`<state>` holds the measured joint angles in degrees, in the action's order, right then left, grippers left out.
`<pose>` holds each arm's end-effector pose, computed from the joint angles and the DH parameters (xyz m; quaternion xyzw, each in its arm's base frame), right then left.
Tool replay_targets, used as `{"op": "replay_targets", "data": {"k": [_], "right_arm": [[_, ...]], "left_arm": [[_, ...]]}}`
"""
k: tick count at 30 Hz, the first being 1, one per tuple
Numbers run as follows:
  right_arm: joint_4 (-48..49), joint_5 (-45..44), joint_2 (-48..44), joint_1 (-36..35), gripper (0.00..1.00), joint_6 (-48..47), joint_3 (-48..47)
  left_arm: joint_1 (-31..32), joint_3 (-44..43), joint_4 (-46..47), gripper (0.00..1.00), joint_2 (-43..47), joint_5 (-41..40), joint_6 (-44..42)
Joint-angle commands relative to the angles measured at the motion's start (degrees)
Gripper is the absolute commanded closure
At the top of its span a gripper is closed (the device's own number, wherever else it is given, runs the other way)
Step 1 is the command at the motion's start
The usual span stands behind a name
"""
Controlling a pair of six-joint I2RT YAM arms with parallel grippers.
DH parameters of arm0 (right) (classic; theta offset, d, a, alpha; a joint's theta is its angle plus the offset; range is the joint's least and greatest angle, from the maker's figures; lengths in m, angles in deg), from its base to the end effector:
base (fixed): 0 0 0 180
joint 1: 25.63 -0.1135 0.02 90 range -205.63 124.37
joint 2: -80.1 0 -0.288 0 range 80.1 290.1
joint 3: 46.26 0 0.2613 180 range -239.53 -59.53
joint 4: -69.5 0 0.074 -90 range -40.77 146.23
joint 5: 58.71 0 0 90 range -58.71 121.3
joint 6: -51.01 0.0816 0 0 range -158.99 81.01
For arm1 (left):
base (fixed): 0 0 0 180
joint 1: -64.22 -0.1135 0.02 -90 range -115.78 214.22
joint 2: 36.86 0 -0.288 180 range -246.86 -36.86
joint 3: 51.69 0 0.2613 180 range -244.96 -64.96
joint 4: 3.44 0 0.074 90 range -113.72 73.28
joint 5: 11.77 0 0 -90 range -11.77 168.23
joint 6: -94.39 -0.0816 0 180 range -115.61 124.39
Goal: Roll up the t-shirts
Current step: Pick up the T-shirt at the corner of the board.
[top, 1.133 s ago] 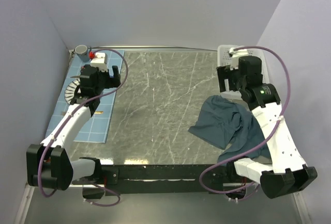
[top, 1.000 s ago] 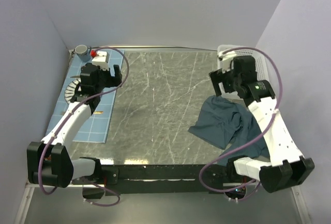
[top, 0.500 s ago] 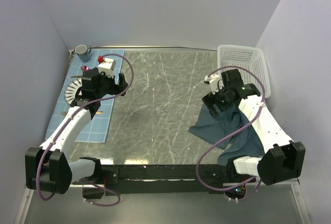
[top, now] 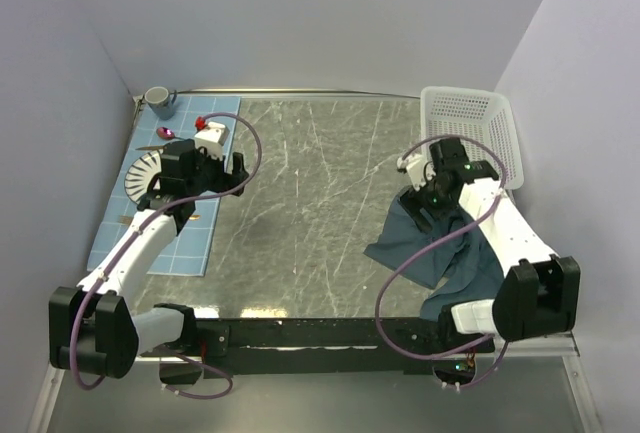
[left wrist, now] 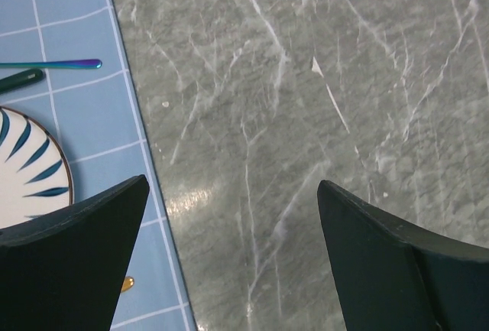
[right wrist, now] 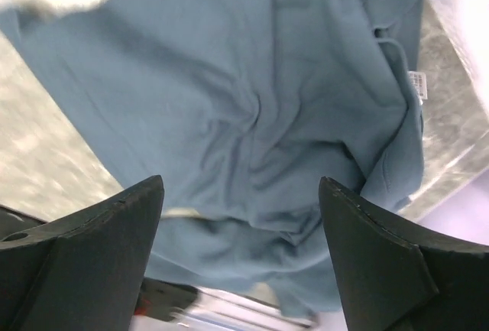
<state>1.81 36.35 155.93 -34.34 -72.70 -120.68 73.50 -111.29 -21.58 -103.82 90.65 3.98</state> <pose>0.2620 0.0474 0.2412 -0.3629 0.9130 0.0032 0.1863 0.2983 -0.0665 0.2789 0.1285 0.8329 -0.1322 0.5218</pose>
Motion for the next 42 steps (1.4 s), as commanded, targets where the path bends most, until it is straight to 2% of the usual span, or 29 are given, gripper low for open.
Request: {"op": "replay_targets", "data": {"k": [1, 6, 10, 18, 22, 26, 33, 42], "right_arm": [[1.0, -0.9, -5.2, -4.1, 0.07, -14.9, 5.7], [6.0, -1.4, 2.0, -12.5, 0.08, -15.4, 4.9], [11.3, -0.1, 8.7, -16.2, 0.08, -17.3, 2.4], [8.0, 6.1, 14.5, -20.8, 0.11, -26.4, -4.2], [1.1, 9.7, 17.1, -22.9, 0.15, -31.2, -6.4], [0.4, 12.3, 19.3, -25.2, 0.18, -32.3, -7.0], [-3.3, 11.4, 27.8, -27.8, 0.3, -32.9, -11.7], [-3.1, 8.0, 28.6, -28.9, 0.39, -36.4, -8.6]], "left_arm": [[0.2, 0.4, -0.6, 0.01, 1.7, 2.0, -2.6], [0.3, 0.2, -0.8, 0.01, 0.1, 2.8, -2.5], [0.3, -0.4, -0.7, 0.01, -1.1, 1.8, -3.2], [0.2, -1.5, -2.6, 0.01, -0.5, -1.0, -6.3], [0.0, -1.0, -2.9, 0.01, -0.2, -1.9, -7.3], [-0.5, -0.3, -1.8, 0.01, -0.3, -2.7, -7.5], [-1.4, 0.4, -2.1, 0.01, 0.6, -2.7, -7.9], [-2.1, 0.6, -2.3, 0.01, 1.0, -2.6, -8.0]]}}
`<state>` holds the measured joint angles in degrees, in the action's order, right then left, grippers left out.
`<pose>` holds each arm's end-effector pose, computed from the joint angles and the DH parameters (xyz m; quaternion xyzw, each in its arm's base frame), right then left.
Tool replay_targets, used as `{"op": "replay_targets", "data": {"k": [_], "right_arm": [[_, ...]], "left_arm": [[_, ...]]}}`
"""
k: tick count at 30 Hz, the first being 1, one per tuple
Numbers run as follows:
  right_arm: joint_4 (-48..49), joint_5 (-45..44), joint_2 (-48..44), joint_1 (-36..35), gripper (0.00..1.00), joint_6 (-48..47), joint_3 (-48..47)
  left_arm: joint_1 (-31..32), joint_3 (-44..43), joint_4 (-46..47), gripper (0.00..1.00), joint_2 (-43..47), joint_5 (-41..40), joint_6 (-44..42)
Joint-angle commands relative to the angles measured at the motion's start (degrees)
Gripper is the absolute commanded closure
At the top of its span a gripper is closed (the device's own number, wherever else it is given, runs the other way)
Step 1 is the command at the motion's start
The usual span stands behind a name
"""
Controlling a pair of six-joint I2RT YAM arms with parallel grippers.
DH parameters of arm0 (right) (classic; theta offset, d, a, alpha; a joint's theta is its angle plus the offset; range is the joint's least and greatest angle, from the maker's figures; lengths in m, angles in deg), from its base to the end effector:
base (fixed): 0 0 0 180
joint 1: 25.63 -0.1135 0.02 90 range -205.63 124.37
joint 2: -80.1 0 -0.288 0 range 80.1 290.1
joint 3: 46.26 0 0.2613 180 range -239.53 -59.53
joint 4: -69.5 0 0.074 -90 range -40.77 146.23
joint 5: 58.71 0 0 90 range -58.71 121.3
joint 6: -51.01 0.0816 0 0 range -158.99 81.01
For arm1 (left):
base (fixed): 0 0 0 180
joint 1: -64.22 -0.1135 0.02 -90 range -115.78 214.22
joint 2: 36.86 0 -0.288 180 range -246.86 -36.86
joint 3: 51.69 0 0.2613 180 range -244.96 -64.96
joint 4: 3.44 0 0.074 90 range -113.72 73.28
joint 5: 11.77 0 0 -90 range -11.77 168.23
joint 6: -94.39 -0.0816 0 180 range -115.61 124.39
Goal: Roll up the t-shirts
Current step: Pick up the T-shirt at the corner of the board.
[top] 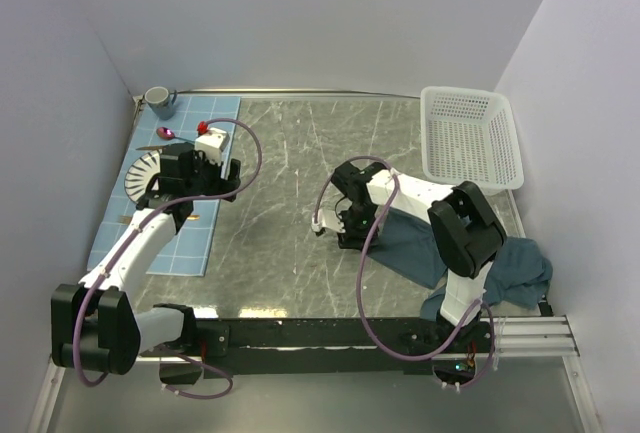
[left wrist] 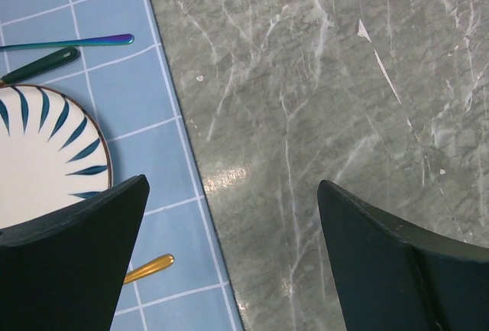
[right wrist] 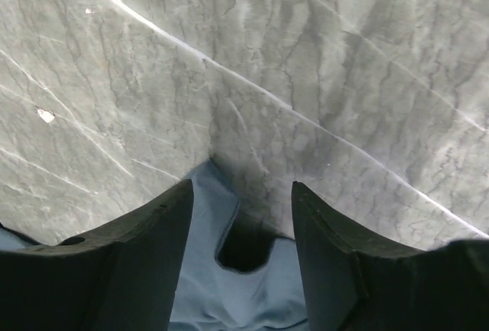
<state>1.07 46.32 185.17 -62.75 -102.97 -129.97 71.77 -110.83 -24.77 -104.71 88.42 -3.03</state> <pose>0.2574 0.2213 0.1436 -0.7657 0.6298 0.1268 0.0321 0.2988 -0.0542 0.2634 0.1564 0.8496 -0.0775 0.4976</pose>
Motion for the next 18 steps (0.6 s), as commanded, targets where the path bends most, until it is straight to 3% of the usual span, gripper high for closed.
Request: {"op": "replay_targets", "data": {"k": [1, 6, 15, 17, 18], "right_arm": [[-2.2, -2.2, -0.6, -0.6, 0.4, -6.1, 1.0], [-2.2, -3.0, -0.1, -0.8, 0.5, -6.7, 1.6], [-3.6, -5.7, 1.4, -2.3, 0.78, -8.4, 3.8], [-4.4, -5.9, 2.0, -2.3, 0.98, -8.3, 2.9], [-5.2, -5.9, 2.4, -2.3, 1.0, -7.9, 1.1]], "left_arm": [[-0.3, 0.3, 1.1, 0.01, 2.0, -0.4, -1.1], [-0.4, 0.6, 1.4, 0.01, 1.9, 0.2, -0.8], [-0.5, 0.9, 1.7, 0.01, 1.9, 0.1, -0.8], [-0.5, 1.0, 2.0, 0.01, 1.9, 0.2, -0.8], [-0.5, 1.1, 2.1, 0.01, 2.1, 0.3, -0.7]]}}
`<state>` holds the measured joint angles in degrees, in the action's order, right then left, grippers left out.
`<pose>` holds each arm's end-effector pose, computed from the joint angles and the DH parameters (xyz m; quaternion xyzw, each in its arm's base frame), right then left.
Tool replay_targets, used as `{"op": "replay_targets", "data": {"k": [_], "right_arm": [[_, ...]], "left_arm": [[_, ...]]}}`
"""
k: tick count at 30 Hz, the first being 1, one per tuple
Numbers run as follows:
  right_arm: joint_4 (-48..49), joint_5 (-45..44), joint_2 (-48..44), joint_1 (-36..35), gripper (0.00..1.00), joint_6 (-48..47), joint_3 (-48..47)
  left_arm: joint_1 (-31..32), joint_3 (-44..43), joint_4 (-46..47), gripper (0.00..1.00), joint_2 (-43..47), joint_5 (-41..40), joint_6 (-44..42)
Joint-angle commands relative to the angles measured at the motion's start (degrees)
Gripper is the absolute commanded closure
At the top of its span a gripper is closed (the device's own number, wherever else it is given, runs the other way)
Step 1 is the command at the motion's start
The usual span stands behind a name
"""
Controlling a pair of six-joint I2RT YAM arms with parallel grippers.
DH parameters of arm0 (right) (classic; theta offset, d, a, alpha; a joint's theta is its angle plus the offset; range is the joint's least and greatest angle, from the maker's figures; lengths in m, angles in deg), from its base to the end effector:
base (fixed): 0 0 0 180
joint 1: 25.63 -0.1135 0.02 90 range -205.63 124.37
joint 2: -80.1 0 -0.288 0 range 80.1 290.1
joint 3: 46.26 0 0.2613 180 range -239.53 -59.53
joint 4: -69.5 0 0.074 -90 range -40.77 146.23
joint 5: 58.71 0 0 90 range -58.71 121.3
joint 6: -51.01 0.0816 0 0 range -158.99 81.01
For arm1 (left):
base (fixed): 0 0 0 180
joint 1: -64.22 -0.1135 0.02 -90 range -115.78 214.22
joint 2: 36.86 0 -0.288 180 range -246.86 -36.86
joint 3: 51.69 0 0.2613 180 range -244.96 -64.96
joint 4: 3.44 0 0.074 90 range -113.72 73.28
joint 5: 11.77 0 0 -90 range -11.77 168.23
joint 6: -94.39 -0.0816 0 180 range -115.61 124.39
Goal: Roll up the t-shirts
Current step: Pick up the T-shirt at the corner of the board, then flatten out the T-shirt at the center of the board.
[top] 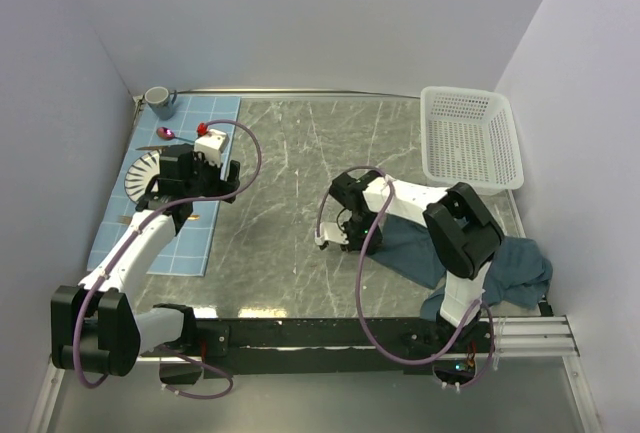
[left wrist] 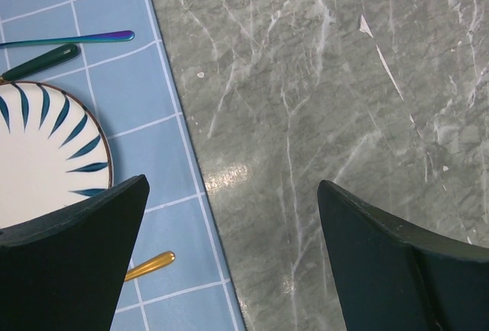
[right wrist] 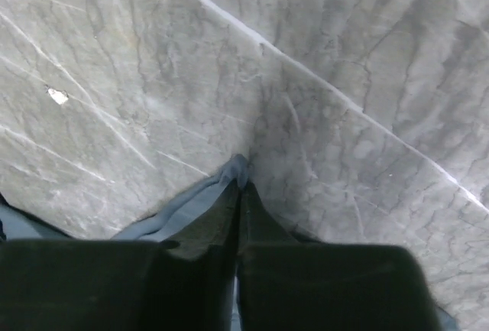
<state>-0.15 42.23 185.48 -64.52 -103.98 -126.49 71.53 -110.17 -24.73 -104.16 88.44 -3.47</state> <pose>0.2394 0.2130 0.1266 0.7806 -0.6163 -0.1022 0.0191 0.2963 -0.0526 0.2617 0.1580 0.8497 -0.0747 0.4976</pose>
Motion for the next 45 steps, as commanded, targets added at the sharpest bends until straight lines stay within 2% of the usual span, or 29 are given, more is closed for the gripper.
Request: {"op": "replay_targets", "data": {"k": [1, 2, 5, 6, 8, 9, 11, 12, 14, 15, 17, 18, 20, 24, 26, 30, 36, 40, 44, 45], "right_arm": [[-4.3, -0.6, 2.2, -0.6, 1.0, -6.5, -4.0], [-4.7, 0.2, 2.2, -0.6, 1.0, -5.9, -6.3], [-7.4, 7.0, 2.6, -0.7, 1.0, -1.3, -22.3], [-8.8, 8.6, 4.2, -0.7, 1.0, 2.6, -33.3], [-9.1, 10.7, 6.7, -0.9, 1.0, 7.2, -44.8], [-8.4, 10.8, 9.1, -0.9, 1.0, 11.0, -55.1], [-5.7, 8.9, 11.0, -0.8, 1.0, 15.0, -62.8], [-0.7, 7.5, 11.3, -0.7, 1.0, 17.4, -65.8], [8.3, 3.8, 8.6, -0.1, 1.0, 22.4, -63.1], [18.7, -0.3, 7.4, 0.1, 1.0, 24.0, -57.7], [27.6, -3.2, 4.8, 1.0, 1.0, 27.7, -53.0], [35.0, -6.3, 4.5, 2.0, 1.0, 29.4, -50.7], [39.6, -8.6, 4.7, 3.2, 1.0, 36.8, -52.2], [42.3, -9.2, 5.7, 6.7, 1.0, 46.5, -65.4], [45.5, -10.7, 4.2, 6.9, 1.0, 46.1, -67.5], [58.9, -10.9, 0.4, 6.7, 1.0, 42.9, -70.3], [69.2, -11.1, -2.1, 5.2, 1.0, 35.0, -77.8], [73.1, -11.1, -5.5, 4.6, 1.0, 31.1, -77.4], [71.7, -13.4, -10.2, 4.4, 1.0, 29.8, -76.1], [70.5, -14.1, -11.3, 4.4, 1.0, 29.9, -73.3]], "left_arm": [[-0.4, 0.4, 2.1, 0.01, 1.6, 0.2, -0.2], [-0.4, 0.5, 2.3, 0.01, 1.7, 0.4, -0.2], [-0.4, 0.2, 2.4, 0.01, 2.0, 0.0, -0.4], [-0.4, 0.1, 2.4, 0.01, 2.2, -0.1, -0.2], [-0.5, -0.1, 2.7, 0.01, 2.3, -0.3, 0.2], [-0.5, -0.1, 3.1, 0.01, 2.5, -0.3, 0.4], [-0.6, -0.8, 3.3, 0.01, 2.8, -0.5, 1.5], [-0.8, -1.2, 3.5, 0.01, 3.1, -1.2, 2.0], [-1.2, -2.4, 3.9, 0.01, 3.6, -1.7, 3.1], [-1.3, -2.9, 4.5, 0.01, 3.8, -2.5, 3.4], [-1.7, -3.9, 4.9, 0.01, 4.0, -2.6, 4.0], [-2.1, -4.2, 5.1, 0.01, 4.3, -2.0, 4.3], [-2.3, -4.6, 4.7, 0.01, 4.6, -1.1, 4.3], [-2.4, -4.6, 3.7, 0.01, 4.8, 1.0, 3.8], [-2.4, -4.4, 4.0, 0.01, 4.7, 1.2, 4.2], [-2.3, -4.9, 4.8, 0.01, 4.1, 1.6, 5.1], [-2.3, -6.8, 5.1, 0.01, 2.9, 2.0, 4.9], [-2.3, -8.4, 5.1, 0.01, 2.2, 3.0, 5.4], [-2.2, -9.1, 5.5, 0.01, 1.5, 3.8, 6.6], [-2.2, -9.1, 5.6, 0.01, 1.4, 3.9, 6.8]]}}
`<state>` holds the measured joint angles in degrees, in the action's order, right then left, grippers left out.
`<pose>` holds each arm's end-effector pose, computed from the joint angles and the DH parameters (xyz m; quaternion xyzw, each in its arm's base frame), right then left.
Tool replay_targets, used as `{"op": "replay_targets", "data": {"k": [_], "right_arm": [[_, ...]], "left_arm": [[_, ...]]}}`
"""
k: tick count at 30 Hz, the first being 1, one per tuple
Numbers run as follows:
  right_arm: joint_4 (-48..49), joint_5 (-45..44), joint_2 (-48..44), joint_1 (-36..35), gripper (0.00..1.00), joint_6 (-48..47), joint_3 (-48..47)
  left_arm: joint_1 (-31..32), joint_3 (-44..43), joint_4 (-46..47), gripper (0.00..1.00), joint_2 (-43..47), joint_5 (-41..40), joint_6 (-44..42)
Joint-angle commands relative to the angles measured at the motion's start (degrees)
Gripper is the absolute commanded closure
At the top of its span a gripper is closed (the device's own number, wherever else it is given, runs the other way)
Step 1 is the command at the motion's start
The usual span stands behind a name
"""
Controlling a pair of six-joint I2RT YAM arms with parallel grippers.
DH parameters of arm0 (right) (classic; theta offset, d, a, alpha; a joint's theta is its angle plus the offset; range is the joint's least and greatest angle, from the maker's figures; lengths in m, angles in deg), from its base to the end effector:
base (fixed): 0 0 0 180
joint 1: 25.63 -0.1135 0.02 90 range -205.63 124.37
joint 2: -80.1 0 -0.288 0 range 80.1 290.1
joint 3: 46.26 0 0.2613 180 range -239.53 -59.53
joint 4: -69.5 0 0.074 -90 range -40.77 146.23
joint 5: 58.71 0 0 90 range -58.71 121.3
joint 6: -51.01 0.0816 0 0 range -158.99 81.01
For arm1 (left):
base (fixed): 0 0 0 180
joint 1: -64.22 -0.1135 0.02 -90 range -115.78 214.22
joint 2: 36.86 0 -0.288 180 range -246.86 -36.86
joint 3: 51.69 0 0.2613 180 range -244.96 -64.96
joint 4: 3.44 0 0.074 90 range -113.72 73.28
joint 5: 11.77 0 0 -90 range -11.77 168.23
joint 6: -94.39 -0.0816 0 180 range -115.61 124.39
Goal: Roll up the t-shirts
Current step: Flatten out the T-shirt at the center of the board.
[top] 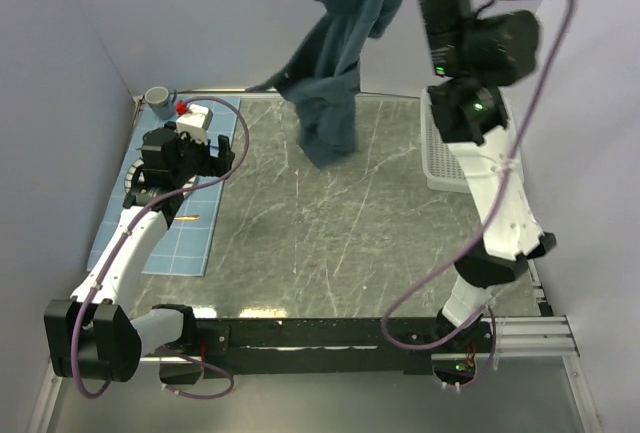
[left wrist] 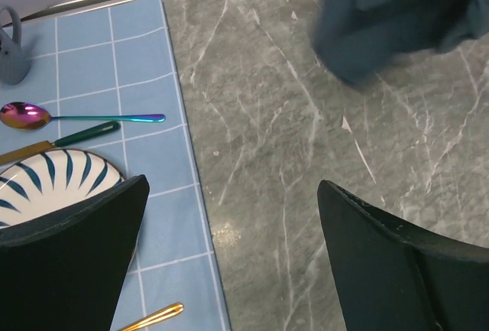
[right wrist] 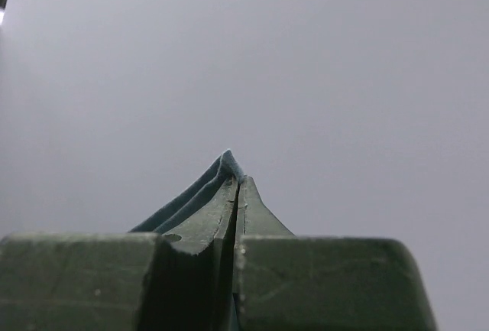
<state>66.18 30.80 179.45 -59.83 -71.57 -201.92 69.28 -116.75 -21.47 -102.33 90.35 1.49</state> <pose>0.2530 0.1711 0.7393 -0.1713 0.2672 0.0120 0.9482 0.3049 -0.0442 0.3250 0.1176 0.8005 -0.0966 0.5797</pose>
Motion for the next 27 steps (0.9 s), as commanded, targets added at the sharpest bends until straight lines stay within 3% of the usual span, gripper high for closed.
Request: {"op": "replay_targets", "data": {"k": [1, 4, 7, 8, 14, 17, 20, 24, 25, 27], "right_arm": [[3.5, -4.0, -6.6, -0.2, 1.0, -2.6, 3.9], [0.9, -9.1, -13.0, -0.3, 1.0, -1.5, 14.9], [0.1, -14.4, -24.2, -0.1, 1.0, 3.5, 31.9], [-3.0, -15.7, -26.4, 0.2, 1.0, 5.6, 40.3], [-24.6, -16.7, -36.2, 4.7, 1.0, 26.2, 67.9], [-28.7, -16.8, -36.9, 8.2, 1.0, 30.2, 75.3], [-29.9, -15.7, -36.7, 11.9, 1.0, 32.4, 78.6], [-29.2, -12.7, -37.7, 13.9, 1.0, 33.7, 81.0], [-29.1, -12.4, -37.9, 14.0, 1.0, 33.5, 81.3], [-29.7, -11.2, -38.1, 14.5, 1.0, 33.7, 81.6]], "left_arm": [[0.0, -2.4, 2.6, 0.01, -0.5, 2.2, 1.8], [0.1, -2.7, 2.6, 0.01, -0.6, 2.1, 1.5], [0.1, -2.4, 2.5, 0.01, -0.1, 1.4, 0.8], [0.1, -2.4, 2.4, 0.01, 0.2, 1.4, 0.7], [0.3, -1.6, 1.6, 0.01, -1.0, 4.6, -0.7], [1.5, -4.0, -3.9, 0.01, -4.5, 6.4, -5.7], [4.9, -6.7, -12.9, 0.03, -9.1, 6.7, -16.1], [9.6, -0.8, -11.2, 0.06, -9.3, 4.8, -29.6], [10.6, 0.4, -8.0, 0.09, -9.4, 5.1, -31.0], [12.1, -0.8, -9.1, 0.27, -13.0, 6.0, -34.5]]}}
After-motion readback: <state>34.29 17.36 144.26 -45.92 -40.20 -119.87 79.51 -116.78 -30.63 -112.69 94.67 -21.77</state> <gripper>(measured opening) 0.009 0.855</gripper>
